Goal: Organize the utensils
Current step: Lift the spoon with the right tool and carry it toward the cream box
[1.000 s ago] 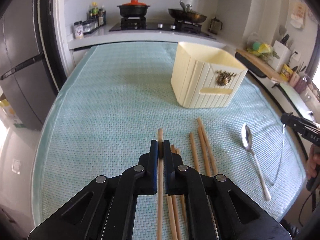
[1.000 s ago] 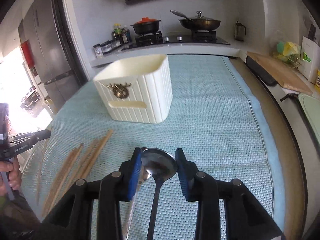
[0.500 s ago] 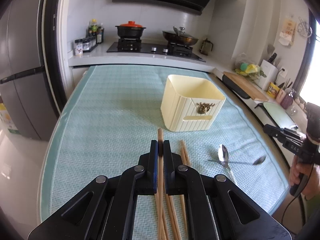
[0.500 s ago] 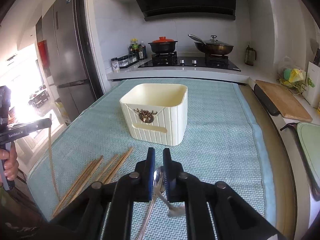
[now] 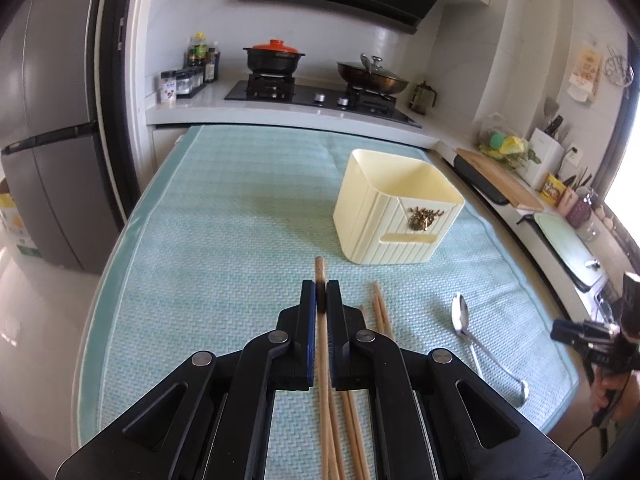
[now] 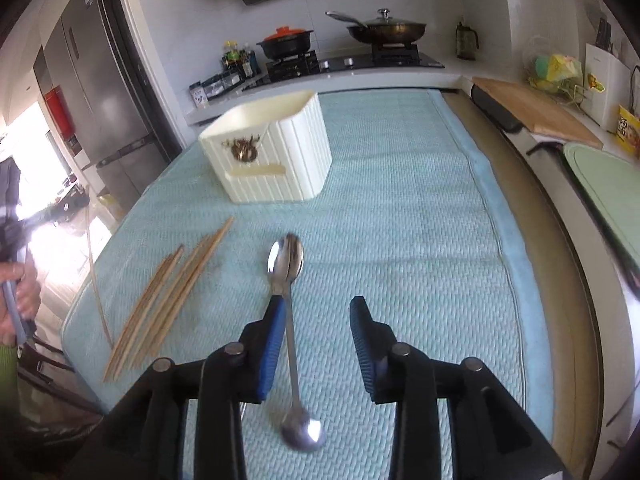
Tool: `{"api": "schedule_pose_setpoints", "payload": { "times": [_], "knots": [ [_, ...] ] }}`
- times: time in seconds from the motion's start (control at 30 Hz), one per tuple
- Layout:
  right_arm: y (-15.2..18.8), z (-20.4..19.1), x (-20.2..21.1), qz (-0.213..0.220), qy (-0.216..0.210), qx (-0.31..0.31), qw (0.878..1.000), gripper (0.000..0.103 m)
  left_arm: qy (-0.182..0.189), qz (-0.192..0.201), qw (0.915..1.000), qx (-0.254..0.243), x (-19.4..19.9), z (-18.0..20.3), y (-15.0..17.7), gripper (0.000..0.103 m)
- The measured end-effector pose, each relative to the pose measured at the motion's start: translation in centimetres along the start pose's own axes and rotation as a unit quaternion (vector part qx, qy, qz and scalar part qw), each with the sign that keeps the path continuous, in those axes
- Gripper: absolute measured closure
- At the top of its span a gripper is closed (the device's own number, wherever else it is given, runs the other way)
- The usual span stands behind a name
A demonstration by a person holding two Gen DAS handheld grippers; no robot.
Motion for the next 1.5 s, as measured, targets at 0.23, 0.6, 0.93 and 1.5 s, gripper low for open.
{"api": "schedule_pose_setpoints", "payload": {
  "times": [0.23,0.6,0.93,1.5],
  "knots": [
    [6.7,-4.1,-0.3,-0.062,-0.041,0.097,0.993,0.05,0.003,0.0,1.0,0.004,0.0,-0.2,0.0,0.1],
    [9.4,-0.4,-2.0,-0.03,0.133,0.047,0.99,0.051,0.004,0.006,1.0,0.001,0.6,0.1,0.1,0.1],
    [7.8,2.7,1.6,0.012,0.026,-0.142,0.989,0.049,0.003,0.008,1.0,0.004,0.3,0.0,0.2,0.1],
    [8.0,11.3,-5.8,0.135,-0.06,-0.52,0.841,0.06,0.011,-0.001,0.9999,-0.003,-0.1,0.4,0.6,0.1]
  ]
}}
Point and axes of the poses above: each gripper's, at about its wrist camera, not at the fingertips, and x roughly against the way its jaws point, z to its right, y to its underside, the point moved 5 cm from there along -x, roughly the way its jaws point, and after that the axes turned 12 degrees about x, right-handed, at the moved point
